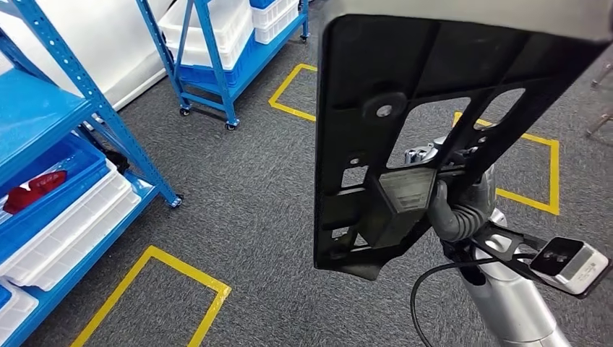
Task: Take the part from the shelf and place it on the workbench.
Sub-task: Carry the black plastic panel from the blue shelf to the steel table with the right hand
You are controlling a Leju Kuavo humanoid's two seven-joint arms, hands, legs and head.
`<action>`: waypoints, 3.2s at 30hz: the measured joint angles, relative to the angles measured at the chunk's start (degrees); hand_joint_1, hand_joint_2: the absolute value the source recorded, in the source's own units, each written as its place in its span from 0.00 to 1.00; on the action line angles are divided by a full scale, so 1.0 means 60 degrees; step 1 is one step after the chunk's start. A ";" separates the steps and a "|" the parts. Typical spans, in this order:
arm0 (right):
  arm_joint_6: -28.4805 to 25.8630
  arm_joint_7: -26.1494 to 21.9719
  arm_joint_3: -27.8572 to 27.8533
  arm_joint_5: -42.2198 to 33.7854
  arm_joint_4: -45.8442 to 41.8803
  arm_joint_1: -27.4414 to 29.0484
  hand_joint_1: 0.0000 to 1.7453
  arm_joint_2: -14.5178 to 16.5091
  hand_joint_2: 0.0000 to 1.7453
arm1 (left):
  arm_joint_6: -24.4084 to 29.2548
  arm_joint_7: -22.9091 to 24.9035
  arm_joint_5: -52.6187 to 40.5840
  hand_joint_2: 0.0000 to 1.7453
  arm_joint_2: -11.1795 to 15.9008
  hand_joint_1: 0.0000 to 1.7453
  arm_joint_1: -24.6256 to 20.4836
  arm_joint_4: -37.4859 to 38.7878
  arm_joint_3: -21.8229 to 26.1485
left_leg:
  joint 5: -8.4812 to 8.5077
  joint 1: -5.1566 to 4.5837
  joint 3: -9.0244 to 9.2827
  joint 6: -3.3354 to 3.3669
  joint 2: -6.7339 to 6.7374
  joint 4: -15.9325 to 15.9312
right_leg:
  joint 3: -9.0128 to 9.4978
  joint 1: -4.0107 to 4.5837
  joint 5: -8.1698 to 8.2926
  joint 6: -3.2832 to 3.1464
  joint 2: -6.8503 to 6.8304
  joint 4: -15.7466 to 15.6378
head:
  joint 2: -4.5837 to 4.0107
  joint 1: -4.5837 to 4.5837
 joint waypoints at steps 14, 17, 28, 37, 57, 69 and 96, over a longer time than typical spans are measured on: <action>0.0365 -0.0003 -0.0473 -0.0430 -0.0261 0.0202 1.00 0.0737 1.00 | 0.0262 -0.0133 0.0105 0.00 0.0030 0.00 -0.0031 -0.0004 0.0034 | -0.0105 0.0026 0.0235 -0.0126 0.1710 -0.0112 | 0.0108 -0.0038 -0.0216 0.0226 -0.2106 0.0018 | 0.0000 0.0002; 0.0391 -0.0003 -0.0528 -0.0452 -0.0290 0.0235 1.00 0.0790 1.00 | 0.0240 -0.0170 0.0102 0.00 0.0035 0.00 -0.0051 -0.0004 0.0043 | -0.0236 0.0051 0.0309 -0.0309 0.1827 -0.0056 | 0.0069 -0.0026 -0.0207 0.0040 -0.1749 0.0036 | 0.0000 0.0002; 0.0354 -0.0003 -0.0645 -0.0112 -0.0410 0.0564 1.00 0.0790 1.00 | 0.0045 -0.0003 -0.0110 0.00 0.0143 0.00 -0.0007 -0.0004 0.0035 | -0.0139 0.0114 -0.0087 -0.0088 0.0070 0.0383 | 0.0104 0.0055 -0.0149 -0.0127 -0.0239 0.0026 | 0.0000 -0.0001; 0.0512 -0.0003 -0.1068 0.0321 -0.0574 0.0939 1.00 0.0887 1.00 | -0.0033 0.0059 -0.0199 0.00 0.0333 0.00 -0.0116 -0.0004 0.0031 | 0.0078 0.0133 0.0258 0.0142 0.0788 -0.0354 | -0.0997 -0.0041 -0.1141 0.0313 -0.1130 0.2030 | 0.0000 0.0002; 0.0202 -0.0003 -0.0794 0.0548 -0.0057 0.0790 1.00 0.1012 1.00 | -0.0114 -0.0030 -0.0239 0.00 0.0336 0.00 -0.0121 -0.0004 -0.0008 | -0.0585 0.0134 -0.0383 -0.0271 0.0433 0.1259 | 0.0073 -0.0023 -0.0134 -0.0070 -0.0481 -0.0013 | 0.0000 0.0002; 0.0117 -0.0003 -0.0563 0.0511 0.0344 0.0685 1.00 0.1162 1.00 | -0.0149 -0.0039 -0.0207 0.00 0.0266 0.00 -0.0086 -0.0006 -0.0004 | -0.0020 0.0129 0.0249 0.0185 0.0938 -0.0291 | -0.1331 -0.0096 -0.1155 0.0443 -0.1198 0.2522 | 0.0000 0.0004; -0.0751 0.0019 0.0248 0.0308 0.0443 0.0264 1.00 0.1183 1.00 | -0.0105 -0.0128 -0.0052 0.00 -0.0005 0.00 -0.0136 -0.0007 0.0127 | -0.0134 0.0168 0.0185 0.0175 0.0538 -0.0072 | -0.0460 -0.0026 -0.0540 0.0369 -0.0839 0.0803 | 0.0000 0.0005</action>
